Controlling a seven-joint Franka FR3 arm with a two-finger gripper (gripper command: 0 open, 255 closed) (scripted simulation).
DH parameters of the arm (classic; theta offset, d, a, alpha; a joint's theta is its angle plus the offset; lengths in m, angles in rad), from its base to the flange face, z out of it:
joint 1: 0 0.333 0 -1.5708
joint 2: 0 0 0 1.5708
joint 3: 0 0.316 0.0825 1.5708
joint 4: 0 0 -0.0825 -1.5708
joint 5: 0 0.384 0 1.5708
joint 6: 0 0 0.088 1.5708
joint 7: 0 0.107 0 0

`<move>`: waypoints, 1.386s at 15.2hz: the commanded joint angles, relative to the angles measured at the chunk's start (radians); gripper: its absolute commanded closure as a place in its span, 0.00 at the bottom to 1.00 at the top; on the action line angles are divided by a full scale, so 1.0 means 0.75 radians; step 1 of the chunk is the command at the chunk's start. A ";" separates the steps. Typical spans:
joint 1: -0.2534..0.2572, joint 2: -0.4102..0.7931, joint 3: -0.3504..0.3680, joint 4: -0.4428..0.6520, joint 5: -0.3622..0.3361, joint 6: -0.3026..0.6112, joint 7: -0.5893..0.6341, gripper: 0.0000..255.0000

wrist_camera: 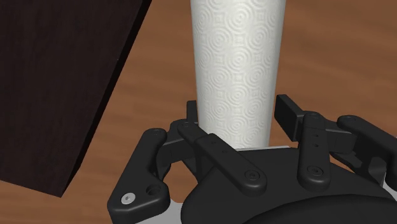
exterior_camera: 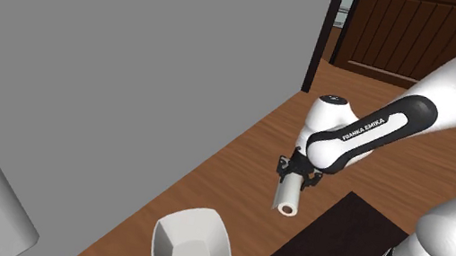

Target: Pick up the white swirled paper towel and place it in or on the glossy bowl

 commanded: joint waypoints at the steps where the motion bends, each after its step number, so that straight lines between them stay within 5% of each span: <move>1: 0.010 -0.053 -0.012 0.003 0.015 -0.056 -0.013 1.00; 10: 0.033 -0.236 -0.053 0.048 0.030 -0.282 -0.030 1.00; 21: 0.148 -0.059 0.280 0.275 0.037 -0.294 0.430 1.00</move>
